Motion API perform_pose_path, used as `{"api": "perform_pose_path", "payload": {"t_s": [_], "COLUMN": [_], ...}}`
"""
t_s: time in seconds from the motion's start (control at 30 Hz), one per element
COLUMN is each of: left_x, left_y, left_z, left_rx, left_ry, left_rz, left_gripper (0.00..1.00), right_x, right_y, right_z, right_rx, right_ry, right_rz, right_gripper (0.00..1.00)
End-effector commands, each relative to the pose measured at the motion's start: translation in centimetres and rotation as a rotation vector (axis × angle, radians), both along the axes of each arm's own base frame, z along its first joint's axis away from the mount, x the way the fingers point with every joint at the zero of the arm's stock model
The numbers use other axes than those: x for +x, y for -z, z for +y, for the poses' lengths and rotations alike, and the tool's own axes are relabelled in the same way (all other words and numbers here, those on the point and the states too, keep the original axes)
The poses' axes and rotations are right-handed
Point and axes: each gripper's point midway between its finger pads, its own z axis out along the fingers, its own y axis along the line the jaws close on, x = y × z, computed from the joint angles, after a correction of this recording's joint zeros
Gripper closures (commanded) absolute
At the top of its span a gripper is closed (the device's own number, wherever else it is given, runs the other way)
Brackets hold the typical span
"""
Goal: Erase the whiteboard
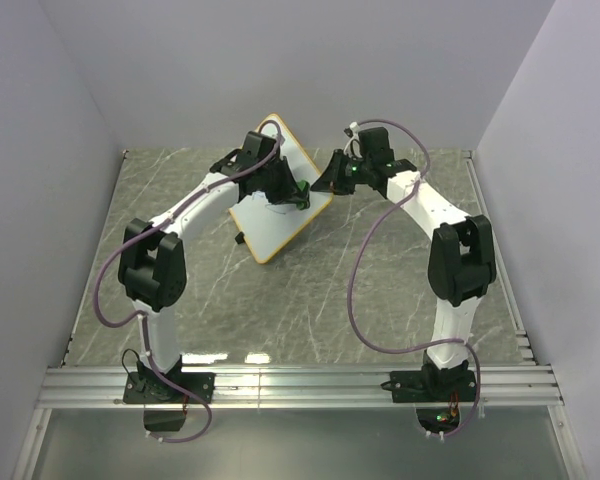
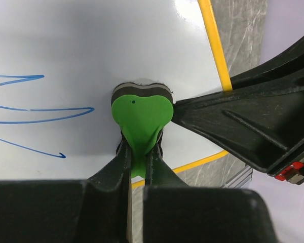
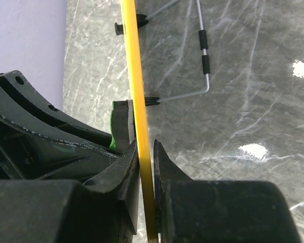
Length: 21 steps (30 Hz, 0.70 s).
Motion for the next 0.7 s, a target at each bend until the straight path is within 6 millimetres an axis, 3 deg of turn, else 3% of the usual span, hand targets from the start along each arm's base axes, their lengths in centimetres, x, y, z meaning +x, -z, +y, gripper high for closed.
{"api": "perform_pose_path", "payload": {"t_s": [0.0,0.07,0.1,0.13,0.27,0.37,0.43,0.53,0.67], "left_x": [0.4,0.3,-0.1,0.1,1.2,0.8,0.5,-1.1,-3.5], "left_y": [5.5,7.5,9.3,9.8,13.2,14.7,15.0,14.9,13.6], "left_z": [1.6,2.6,4.0,4.4,9.7,11.6,11.8,10.2,6.5], "left_rx": [0.117,0.133,0.147,0.132,0.191,0.244,0.263,0.230,0.246], "left_ry": [-0.064,-0.077,-0.093,-0.095,-0.199,-0.219,-0.207,-0.124,0.013], "left_rz": [0.050,0.082,0.122,0.123,0.210,0.259,0.271,0.301,0.281], "left_gripper": [1.00,1.00,1.00,1.00,1.00,1.00,1.00,1.00,1.00], "right_x": [-5.2,-5.3,-5.3,-5.2,-5.1,-4.9,-4.8,-4.3,-3.9], "right_y": [4.5,4.6,4.6,4.3,3.9,3.8,3.7,3.3,3.2], "right_z": [-0.7,-0.9,-0.9,-0.9,-0.8,-0.7,-0.6,-0.3,-0.2], "right_rx": [-0.158,-0.168,-0.172,-0.172,-0.171,-0.165,-0.163,-0.159,-0.159], "right_ry": [-0.011,-0.019,-0.021,-0.025,-0.027,-0.025,-0.023,-0.023,-0.022], "right_rz": [0.183,0.183,0.181,0.172,0.166,0.164,0.165,0.157,0.154], "right_gripper": [1.00,1.00,1.00,1.00,1.00,1.00,1.00,1.00,1.00]}}
